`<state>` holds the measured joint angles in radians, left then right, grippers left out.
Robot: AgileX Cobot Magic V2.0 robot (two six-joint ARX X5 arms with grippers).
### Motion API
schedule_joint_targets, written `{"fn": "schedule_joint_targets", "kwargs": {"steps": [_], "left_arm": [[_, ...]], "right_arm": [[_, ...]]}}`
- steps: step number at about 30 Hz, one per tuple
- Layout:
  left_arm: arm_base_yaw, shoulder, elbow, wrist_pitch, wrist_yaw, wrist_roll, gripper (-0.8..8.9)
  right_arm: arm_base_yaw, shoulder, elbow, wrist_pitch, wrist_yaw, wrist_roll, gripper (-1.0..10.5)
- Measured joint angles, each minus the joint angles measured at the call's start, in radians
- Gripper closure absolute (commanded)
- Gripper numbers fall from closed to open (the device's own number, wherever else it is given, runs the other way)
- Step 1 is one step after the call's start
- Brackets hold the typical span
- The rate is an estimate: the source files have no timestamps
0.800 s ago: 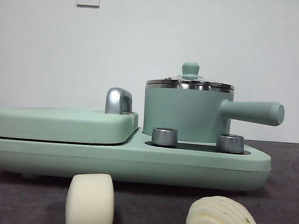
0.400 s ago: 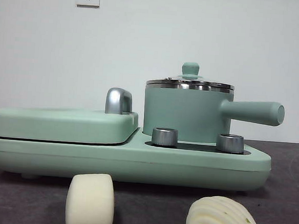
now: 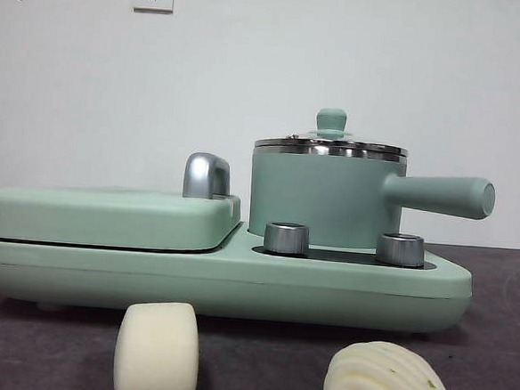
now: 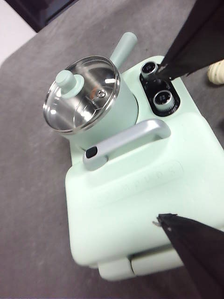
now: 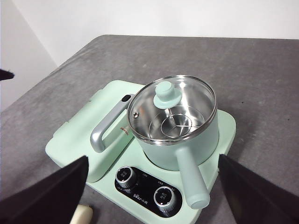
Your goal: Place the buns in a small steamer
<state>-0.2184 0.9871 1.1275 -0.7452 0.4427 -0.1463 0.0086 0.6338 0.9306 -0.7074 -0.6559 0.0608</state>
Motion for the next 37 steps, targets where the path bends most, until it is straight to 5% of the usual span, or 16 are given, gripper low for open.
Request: {"fn": "schedule_joint_targets", "kwargs": {"steps": [23,29,37], "left_arm": [[-0.238,0.816,0.913,-0.491,0.0,0.163,3.51],[-0.304,0.954,1.102,-0.499,-0.015,0.162,3.54],[-0.383,1.069,1.143,-0.415,-0.085,0.163,3.54]], "right_arm": [[0.0,0.0,0.0,-0.001,-0.006,0.0,5.0],[0.0,0.0,0.0,-0.001,-0.006,0.0,5.0],[0.0,0.0,0.0,-0.001,-0.005,0.0,5.0]]}}
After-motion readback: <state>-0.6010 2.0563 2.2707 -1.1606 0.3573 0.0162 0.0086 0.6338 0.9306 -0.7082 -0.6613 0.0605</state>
